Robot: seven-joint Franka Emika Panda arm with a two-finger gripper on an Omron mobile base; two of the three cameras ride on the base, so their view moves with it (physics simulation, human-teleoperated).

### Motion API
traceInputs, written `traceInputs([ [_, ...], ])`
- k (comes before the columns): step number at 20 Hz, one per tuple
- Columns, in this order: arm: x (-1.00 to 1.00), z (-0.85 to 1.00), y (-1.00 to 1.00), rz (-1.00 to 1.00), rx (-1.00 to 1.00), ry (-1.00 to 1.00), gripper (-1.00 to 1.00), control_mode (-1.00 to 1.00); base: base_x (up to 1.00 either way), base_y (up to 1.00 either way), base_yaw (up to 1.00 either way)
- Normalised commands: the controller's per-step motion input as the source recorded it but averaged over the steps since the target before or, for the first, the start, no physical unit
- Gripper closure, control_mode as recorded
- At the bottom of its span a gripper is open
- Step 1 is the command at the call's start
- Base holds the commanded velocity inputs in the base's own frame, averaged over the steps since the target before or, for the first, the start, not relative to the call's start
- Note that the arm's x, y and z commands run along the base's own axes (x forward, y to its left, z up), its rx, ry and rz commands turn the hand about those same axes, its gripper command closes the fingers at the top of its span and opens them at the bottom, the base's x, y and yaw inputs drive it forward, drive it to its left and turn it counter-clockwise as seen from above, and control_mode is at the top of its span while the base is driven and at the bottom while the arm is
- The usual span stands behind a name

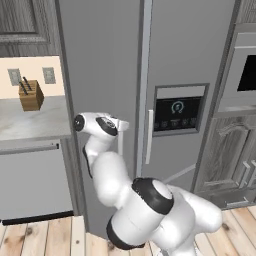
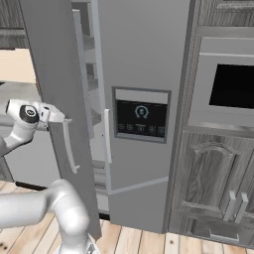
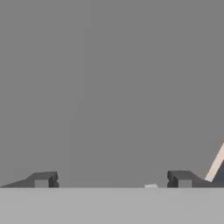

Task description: There's a steak in the fridge that needs to be moved to the freezer for freezing. Pick up the steak from the fridge, place it on any shelf in the freezer, and close the fridge and freezer doors when done.

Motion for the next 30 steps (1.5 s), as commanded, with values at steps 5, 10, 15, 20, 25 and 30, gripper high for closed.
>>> traceInputs([
  [5,0.6,0.0,-0.77,0.09,0.14,0.0,-1.0,-1.0,0.0,0.0,0.0],
  [10,0.69,0.0,-0.74,0.09,0.13,-0.01,-1.0,-1.0,0.0,0.0,0.0],
  [15,0.76,0.0,-0.59,0.07,0.12,0.0,-1.0,-1.0,0.0,0.0,0.0],
  [20,0.76,0.0,-0.54,0.07,0.09,-0.05,-1.0,-1.0,0.0,0.0,0.0],
  [25,0.52,0.0,-0.45,0.07,0.06,-0.11,-1.0,-1.0,0.0,0.0,0.0],
  [30,0.04,0.2,-0.26,0.0,0.09,0.0,-1.0,-1.0,0.0,0.0,0.0],
])
